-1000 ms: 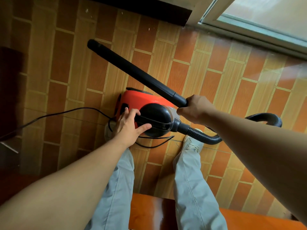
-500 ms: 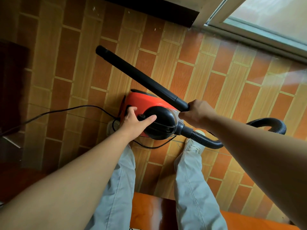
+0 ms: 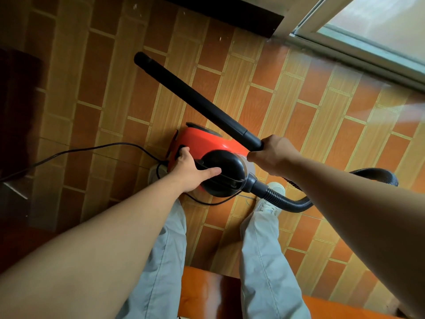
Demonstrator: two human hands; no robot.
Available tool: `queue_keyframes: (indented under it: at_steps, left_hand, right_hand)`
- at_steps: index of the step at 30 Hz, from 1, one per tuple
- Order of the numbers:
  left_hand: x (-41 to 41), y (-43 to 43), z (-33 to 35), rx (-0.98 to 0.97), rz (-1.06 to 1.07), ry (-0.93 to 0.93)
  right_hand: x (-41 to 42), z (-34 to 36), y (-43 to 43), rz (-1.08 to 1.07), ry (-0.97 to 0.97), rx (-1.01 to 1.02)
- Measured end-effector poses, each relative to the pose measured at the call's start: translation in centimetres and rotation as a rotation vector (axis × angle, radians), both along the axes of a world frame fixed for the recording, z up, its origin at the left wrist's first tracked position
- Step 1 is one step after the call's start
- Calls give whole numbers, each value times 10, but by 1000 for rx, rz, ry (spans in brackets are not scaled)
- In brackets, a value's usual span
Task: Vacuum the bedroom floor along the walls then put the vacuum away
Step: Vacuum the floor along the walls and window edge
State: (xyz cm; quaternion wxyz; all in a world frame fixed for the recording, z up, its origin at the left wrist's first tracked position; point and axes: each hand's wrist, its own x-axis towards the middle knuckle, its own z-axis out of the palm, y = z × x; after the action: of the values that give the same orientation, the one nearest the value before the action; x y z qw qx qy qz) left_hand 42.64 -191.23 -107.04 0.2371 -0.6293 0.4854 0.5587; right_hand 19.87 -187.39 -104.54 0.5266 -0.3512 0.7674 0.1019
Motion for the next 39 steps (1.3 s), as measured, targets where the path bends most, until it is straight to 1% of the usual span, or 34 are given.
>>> queue_keyframes:
  at_steps: [4,10,13,15,17,20,21,24,28,31,35,39]
  left_hand:
    - [-2,-8,-2,10,-29,-26]
    - [-6,-8,6,14,54,-3]
    - [-11,-5,12,-13,173,17]
    - [-15,-5,20,-79,238,33]
    - [-20,-9,30,-119,341,93]
    - [-36,-20,54,-59,581,248]
    - [-42,-23,60,-41,633,271]
    - [-64,-32,75,-1,716,286]
    - [-93,-38,91,83,919,330]
    - [-114,-38,94,97,922,336]
    - [-148,-26,85,98,893,315]
    - [-191,-10,62,108,814,323]
  right_hand:
    - [0,-2,-4,-10,1,1]
    - [0,0,-8,-16,-8,26]
    - [0,6,-5,-10,-12,28]
    - [0,12,-4,-8,-3,27]
    - [0,19,-3,-20,-4,36]
    - [5,32,-2,-52,-26,59]
    - [7,38,-2,-58,-28,59]
    - [16,57,-2,-47,-46,46]
    - [15,75,0,-98,-71,13]
    - [-2,82,7,-136,-94,-72]
    - [-32,79,28,-132,-96,-165]
    - [-63,62,53,-128,-4,-177]
